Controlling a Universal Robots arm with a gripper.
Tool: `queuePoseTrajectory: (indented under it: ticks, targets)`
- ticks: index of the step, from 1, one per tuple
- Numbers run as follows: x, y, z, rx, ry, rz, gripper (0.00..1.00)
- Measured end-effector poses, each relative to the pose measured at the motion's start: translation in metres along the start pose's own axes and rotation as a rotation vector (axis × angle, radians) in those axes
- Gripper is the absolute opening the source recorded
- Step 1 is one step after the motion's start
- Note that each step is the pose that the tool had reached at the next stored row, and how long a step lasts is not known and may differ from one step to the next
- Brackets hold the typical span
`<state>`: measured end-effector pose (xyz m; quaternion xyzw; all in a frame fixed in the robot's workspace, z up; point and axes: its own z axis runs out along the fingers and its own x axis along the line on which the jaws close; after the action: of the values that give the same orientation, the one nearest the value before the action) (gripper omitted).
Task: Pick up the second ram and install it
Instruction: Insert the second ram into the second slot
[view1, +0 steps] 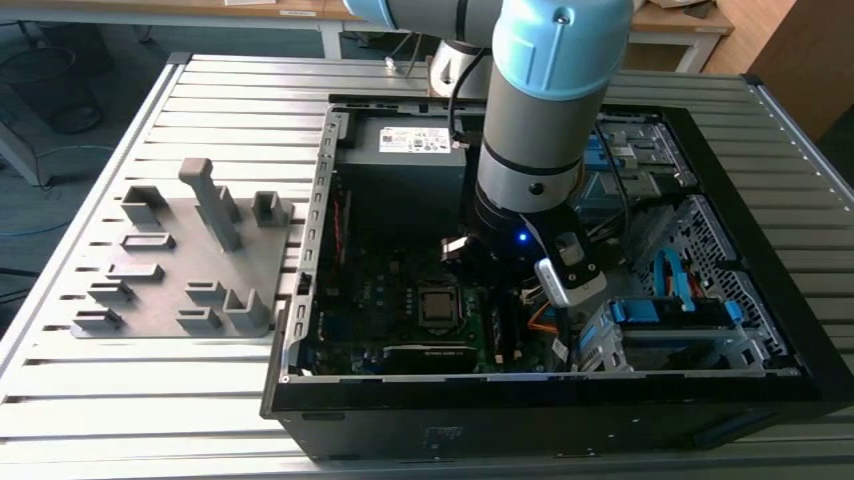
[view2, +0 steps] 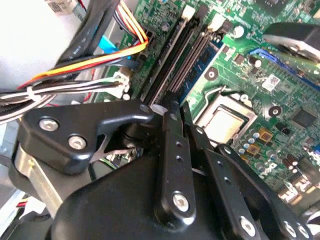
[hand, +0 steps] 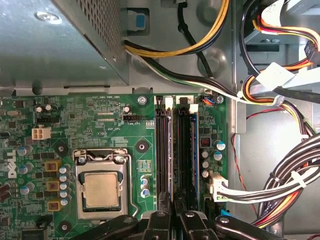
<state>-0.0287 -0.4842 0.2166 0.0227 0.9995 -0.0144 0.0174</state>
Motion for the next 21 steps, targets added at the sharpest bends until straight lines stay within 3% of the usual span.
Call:
queuePoseTrajectory:
  ticks: [14, 21]
  targets:
    - [0.0002, -0.0008, 0.0005, 0.0051, -0.0008, -0.015, 0.14]
    - [0.0004, 0.0004, 0.0031, 0.0124, -0.0009, -0.016, 0.14]
